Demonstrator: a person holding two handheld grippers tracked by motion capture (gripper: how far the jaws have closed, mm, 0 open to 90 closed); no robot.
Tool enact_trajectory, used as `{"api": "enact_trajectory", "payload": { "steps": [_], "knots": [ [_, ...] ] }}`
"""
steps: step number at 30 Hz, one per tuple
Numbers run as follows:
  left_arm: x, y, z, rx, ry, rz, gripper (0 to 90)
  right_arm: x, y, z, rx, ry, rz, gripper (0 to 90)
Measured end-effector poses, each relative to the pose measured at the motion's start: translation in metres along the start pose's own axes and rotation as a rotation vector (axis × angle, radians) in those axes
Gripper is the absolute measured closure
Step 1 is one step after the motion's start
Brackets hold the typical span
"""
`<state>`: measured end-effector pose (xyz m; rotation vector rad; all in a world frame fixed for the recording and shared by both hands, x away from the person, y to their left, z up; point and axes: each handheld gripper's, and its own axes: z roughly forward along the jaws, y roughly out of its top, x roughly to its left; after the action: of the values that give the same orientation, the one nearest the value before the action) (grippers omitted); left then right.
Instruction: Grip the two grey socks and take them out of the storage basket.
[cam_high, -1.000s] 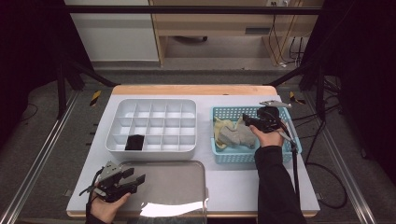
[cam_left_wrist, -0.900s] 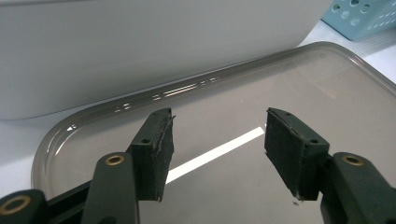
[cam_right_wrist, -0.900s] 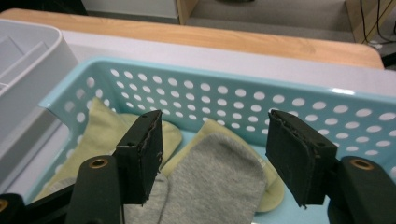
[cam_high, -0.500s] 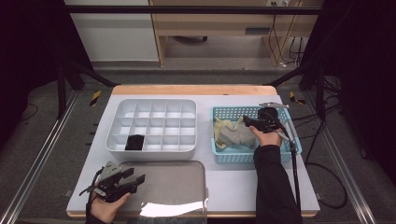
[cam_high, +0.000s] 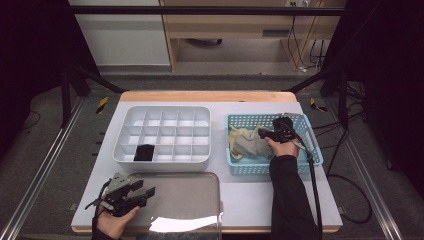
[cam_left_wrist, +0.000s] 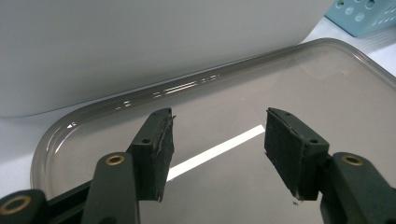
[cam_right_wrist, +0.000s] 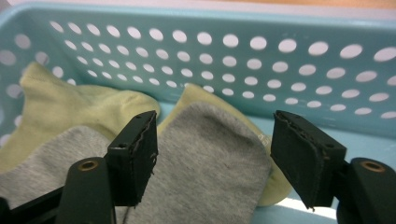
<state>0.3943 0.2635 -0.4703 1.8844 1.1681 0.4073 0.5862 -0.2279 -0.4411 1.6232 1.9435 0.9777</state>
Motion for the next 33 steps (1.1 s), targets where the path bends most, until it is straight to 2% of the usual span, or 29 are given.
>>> {"api": "enact_trajectory", "payload": {
  "steps": [6,8,13,19,28,33],
  "knots": [
    [-0.0002,-0.0002,0.0010,0.006,-0.001,0.002,41.2,-0.0033,-0.0029,0.0037,0.037,-0.006,0.013,29.7],
    [-0.0003,-0.0003,0.0012,0.006,-0.002,0.002,41.2,-0.0041,-0.0034,0.0050,0.052,-0.009,0.032,30.0],
    [0.0001,-0.0003,0.0007,0.005,-0.001,0.002,41.3,-0.0049,-0.0038,0.0067,0.068,-0.016,0.036,35.7],
    [0.0002,-0.0002,0.0004,0.003,-0.002,0.001,41.5,-0.0037,-0.0038,0.0080,0.094,-0.017,0.023,49.6],
    [0.0004,-0.0003,0.0007,0.005,0.000,0.002,41.7,-0.0018,-0.0028,0.0069,0.115,0.007,-0.009,85.7],
    [0.0007,-0.0003,0.0005,0.001,0.000,-0.001,41.7,-0.0015,-0.0017,0.0036,0.088,0.019,-0.015,88.8]
  ]
}}
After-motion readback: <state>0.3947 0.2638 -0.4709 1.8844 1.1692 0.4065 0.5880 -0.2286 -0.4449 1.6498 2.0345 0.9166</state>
